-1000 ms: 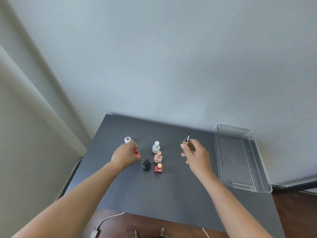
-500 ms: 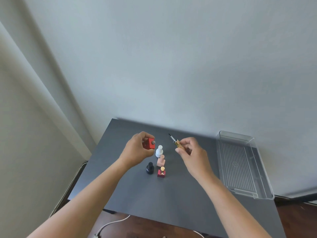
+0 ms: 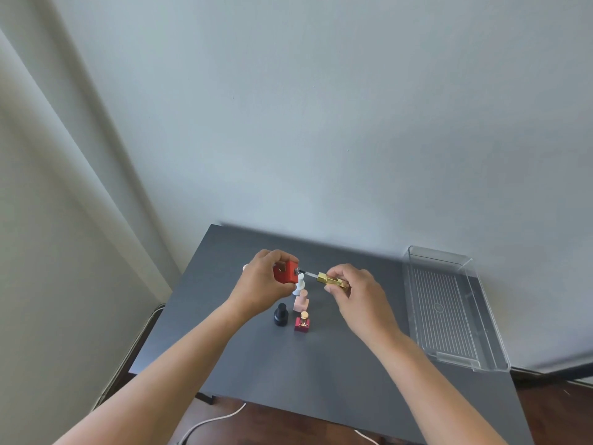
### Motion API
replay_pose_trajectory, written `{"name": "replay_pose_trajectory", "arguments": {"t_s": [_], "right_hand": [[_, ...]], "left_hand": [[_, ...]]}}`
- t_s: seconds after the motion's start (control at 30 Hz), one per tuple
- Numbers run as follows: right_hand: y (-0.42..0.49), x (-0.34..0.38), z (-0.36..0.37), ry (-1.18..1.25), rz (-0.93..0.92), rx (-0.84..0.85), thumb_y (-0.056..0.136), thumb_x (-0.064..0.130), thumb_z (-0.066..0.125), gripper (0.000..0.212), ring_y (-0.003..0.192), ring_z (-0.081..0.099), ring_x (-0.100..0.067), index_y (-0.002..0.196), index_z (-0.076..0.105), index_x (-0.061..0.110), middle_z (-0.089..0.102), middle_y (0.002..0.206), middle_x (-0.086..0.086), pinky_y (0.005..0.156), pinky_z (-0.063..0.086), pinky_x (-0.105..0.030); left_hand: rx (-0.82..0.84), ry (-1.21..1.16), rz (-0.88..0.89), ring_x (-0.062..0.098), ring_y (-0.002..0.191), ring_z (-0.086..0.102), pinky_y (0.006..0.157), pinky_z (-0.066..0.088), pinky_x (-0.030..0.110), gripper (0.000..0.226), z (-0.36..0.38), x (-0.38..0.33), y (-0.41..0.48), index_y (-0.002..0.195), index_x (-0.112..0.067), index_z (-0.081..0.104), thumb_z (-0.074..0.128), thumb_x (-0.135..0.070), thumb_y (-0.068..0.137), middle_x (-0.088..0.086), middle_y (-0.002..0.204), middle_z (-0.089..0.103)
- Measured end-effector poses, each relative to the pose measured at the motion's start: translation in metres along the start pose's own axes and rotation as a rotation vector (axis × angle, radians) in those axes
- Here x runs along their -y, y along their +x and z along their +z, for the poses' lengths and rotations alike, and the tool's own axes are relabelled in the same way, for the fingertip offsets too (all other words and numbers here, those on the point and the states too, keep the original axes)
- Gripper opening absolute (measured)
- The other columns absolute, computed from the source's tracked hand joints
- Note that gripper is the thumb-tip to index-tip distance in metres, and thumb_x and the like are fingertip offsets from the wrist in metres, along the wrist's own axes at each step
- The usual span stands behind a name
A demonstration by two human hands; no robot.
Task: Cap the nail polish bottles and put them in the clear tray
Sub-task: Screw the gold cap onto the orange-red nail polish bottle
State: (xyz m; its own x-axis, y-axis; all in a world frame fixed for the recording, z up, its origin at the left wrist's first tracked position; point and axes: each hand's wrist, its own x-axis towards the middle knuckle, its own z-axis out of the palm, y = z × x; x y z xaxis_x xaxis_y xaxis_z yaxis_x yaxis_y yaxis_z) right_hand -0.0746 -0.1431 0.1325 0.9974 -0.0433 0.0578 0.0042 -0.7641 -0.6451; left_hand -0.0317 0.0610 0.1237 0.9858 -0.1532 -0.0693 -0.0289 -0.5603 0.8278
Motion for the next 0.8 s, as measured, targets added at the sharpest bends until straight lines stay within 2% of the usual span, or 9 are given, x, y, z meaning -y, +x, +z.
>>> {"name": "replay_pose_trajectory", "arguments": {"t_s": [0.1, 0.27, 0.4, 0.5, 0.67, 0.8], "right_hand": [[-0.002, 0.003, -0.003, -0.024, -0.023, -0.009, 0.089, 0.029, 0.067, 0.015, 0.074, 0.055, -0.004, 0.098, 0.06, 0.038, 0.051, 0.082, 0.014, 0.064, 0.044, -0.025], [-0.006, 0.011, -0.007, -0.089, -0.102, -0.058, 0.088, 0.024, 0.069, 0.013, 0.079, 0.054, -0.012, 0.098, 0.065, 0.03, 0.046, 0.074, 0.025, 0.065, 0.048, -0.031], [-0.004, 0.009, -0.005, -0.066, -0.128, -0.029, 0.091, 0.015, 0.065, 0.019, 0.098, 0.055, -0.015, 0.108, 0.066, 0.022, 0.062, 0.098, 0.011, 0.08, 0.048, -0.031], [-0.003, 0.006, -0.004, -0.053, -0.142, -0.005, 0.093, 0.005, 0.059, 0.027, 0.103, 0.054, -0.016, 0.116, 0.066, 0.018, 0.062, 0.105, 0.004, 0.085, 0.044, -0.025], [-0.003, 0.006, -0.006, 0.006, -0.149, 0.028, 0.094, -0.002, 0.053, 0.035, 0.103, 0.053, -0.007, 0.12, 0.065, 0.018, 0.059, 0.109, 0.007, 0.081, 0.036, -0.005], [-0.003, 0.007, -0.006, 0.084, -0.081, 0.06, 0.094, 0.006, 0.057, 0.034, 0.098, 0.058, -0.002, 0.12, 0.061, 0.028, 0.061, 0.109, 0.011, 0.08, 0.038, -0.008]], "left_hand": [[0.005, 0.019, 0.01, 0.002, 0.095, 0.055, 0.088, 0.049, 0.024, 0.042, -0.001, -0.001, -0.001, 0.103, -0.041, 0.061, 0.077, -0.016, 0.074, -0.013, 0.109, 0.054], [0.019, 0.064, 0.053, -0.004, 0.093, 0.053, 0.077, 0.042, 0.01, 0.043, 0.0, -0.001, -0.004, 0.102, -0.044, 0.061, 0.076, -0.014, 0.074, -0.014, 0.108, 0.053], [0.023, 0.135, 0.082, 0.003, 0.095, 0.053, 0.073, 0.039, 0.007, 0.042, 0.001, -0.002, -0.004, 0.107, -0.039, 0.064, 0.075, -0.014, 0.075, -0.012, 0.107, 0.052], [0.024, 0.145, 0.082, 0.002, 0.093, 0.053, 0.072, 0.038, 0.005, 0.041, 0.002, -0.002, -0.004, 0.109, -0.038, 0.065, 0.075, -0.015, 0.076, -0.011, 0.105, 0.052], [0.038, 0.13, 0.063, -0.007, 0.091, 0.051, 0.07, 0.037, 0.005, 0.04, 0.003, -0.002, -0.006, 0.108, -0.04, 0.065, 0.075, -0.017, 0.076, -0.013, 0.105, 0.052], [0.058, 0.104, 0.051, 0.0, 0.093, 0.053, 0.072, 0.039, 0.007, 0.04, 0.005, -0.004, -0.006, 0.109, -0.039, 0.065, 0.076, -0.019, 0.076, -0.012, 0.107, 0.053]]}}
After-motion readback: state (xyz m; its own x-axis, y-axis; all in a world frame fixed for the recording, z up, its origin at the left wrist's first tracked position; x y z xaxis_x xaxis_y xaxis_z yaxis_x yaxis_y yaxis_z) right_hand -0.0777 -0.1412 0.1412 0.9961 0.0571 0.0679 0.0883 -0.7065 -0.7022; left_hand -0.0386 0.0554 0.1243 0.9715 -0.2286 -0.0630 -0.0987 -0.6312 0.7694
